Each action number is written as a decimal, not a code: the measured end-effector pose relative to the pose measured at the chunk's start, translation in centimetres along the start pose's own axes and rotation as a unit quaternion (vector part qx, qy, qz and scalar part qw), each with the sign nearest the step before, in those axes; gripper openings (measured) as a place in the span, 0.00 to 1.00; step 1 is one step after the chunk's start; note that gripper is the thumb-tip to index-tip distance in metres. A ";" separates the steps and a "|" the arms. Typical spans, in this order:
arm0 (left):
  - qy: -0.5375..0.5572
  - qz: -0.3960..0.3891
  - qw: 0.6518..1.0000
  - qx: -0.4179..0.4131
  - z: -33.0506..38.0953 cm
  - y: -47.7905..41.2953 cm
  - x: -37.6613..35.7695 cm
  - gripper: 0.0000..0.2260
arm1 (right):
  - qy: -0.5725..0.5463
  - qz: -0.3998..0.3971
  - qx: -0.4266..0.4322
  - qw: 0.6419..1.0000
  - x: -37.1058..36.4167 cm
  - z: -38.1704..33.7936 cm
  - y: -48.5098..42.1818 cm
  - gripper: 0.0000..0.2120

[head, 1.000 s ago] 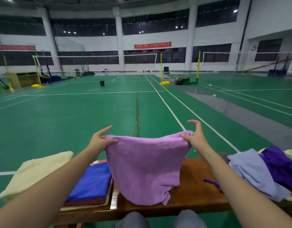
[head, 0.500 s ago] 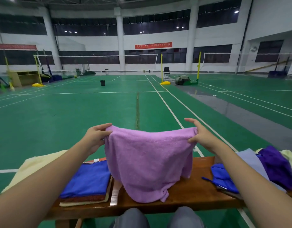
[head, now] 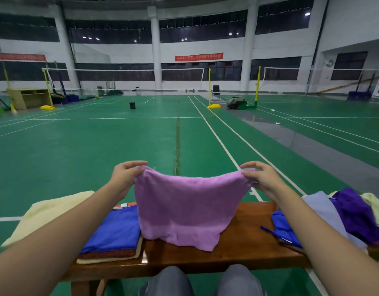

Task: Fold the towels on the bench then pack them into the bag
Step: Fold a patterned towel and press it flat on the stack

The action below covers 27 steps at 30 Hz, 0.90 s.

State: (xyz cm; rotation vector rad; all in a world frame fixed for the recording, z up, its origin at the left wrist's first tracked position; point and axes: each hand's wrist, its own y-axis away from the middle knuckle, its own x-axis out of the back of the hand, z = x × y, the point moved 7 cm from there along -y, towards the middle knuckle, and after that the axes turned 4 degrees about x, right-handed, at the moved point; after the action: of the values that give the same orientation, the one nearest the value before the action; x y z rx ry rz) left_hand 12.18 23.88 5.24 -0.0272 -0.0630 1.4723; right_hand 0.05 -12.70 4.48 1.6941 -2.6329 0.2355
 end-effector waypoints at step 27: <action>0.064 -0.110 0.989 0.079 1.0 0.4 -2.6 0.22 | -0.115 0.045 0.074 0.990 2.0 -3.5 -0.2 0.17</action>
State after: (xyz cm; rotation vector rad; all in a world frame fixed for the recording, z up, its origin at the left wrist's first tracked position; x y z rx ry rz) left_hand 11.49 21.27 6.17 0.0149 0.1511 1.2472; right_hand -0.90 -14.16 8.17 1.7438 -2.9310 0.2549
